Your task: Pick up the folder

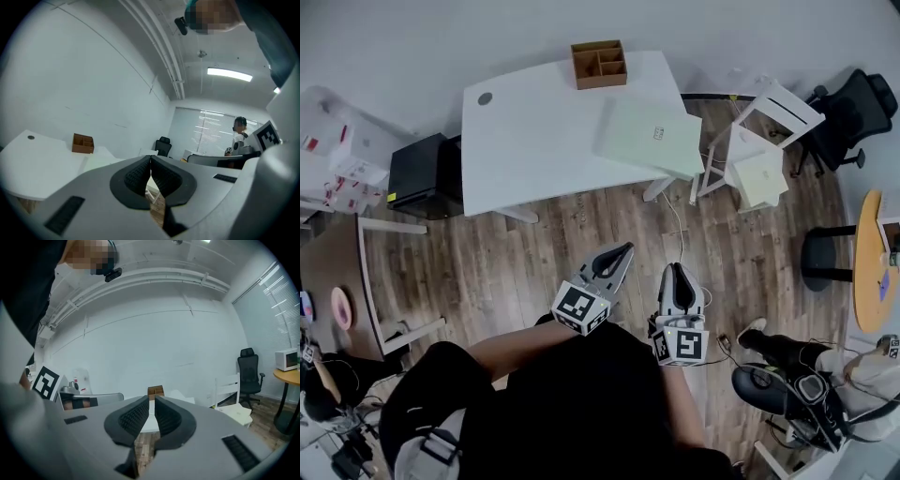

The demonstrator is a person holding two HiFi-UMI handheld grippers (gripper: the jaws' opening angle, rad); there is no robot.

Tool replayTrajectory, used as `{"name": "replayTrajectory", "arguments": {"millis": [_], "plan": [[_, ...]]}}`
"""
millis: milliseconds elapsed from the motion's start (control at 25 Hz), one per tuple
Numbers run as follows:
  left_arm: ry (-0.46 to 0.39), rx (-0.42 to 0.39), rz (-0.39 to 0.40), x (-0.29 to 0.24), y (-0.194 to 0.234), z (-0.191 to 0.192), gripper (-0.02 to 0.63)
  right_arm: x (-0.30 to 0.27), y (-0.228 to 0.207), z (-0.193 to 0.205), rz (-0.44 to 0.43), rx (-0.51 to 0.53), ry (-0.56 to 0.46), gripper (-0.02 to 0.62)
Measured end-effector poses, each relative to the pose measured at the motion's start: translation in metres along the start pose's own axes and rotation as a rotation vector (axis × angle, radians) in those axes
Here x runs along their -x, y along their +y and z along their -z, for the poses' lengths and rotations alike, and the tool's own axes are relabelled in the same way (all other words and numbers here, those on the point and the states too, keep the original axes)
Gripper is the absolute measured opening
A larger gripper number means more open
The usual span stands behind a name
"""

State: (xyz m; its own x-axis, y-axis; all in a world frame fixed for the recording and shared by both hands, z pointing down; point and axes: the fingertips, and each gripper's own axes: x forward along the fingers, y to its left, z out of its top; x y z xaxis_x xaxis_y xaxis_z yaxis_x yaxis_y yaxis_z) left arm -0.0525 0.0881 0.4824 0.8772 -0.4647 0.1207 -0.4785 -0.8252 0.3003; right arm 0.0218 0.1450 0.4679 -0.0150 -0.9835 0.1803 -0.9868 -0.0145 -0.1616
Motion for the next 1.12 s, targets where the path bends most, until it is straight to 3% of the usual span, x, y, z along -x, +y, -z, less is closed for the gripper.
{"name": "replayTrajectory", "arguments": {"millis": [120, 400, 760, 1120], "plan": [[0.001, 0.026, -0.007, -0.014, 0.030, -0.008, 0.015, -0.027, -0.003, 0.000, 0.013, -0.002, 0.014, 0.041], [0.000, -0.003, -0.035, -0.038, 0.073, -0.020, 0.015, -0.061, -0.034, -0.009, 0.106, -0.026, -0.006, 0.041], [0.043, -0.020, -0.133, -0.071, 0.139, -0.016, 0.015, -0.133, -0.062, -0.005, 0.058, -0.063, 0.015, 0.041], [0.141, -0.006, -0.188, -0.155, 0.201, -0.013, 0.015, -0.236, -0.139, -0.019, 0.012, -0.043, 0.053, 0.041]]}}
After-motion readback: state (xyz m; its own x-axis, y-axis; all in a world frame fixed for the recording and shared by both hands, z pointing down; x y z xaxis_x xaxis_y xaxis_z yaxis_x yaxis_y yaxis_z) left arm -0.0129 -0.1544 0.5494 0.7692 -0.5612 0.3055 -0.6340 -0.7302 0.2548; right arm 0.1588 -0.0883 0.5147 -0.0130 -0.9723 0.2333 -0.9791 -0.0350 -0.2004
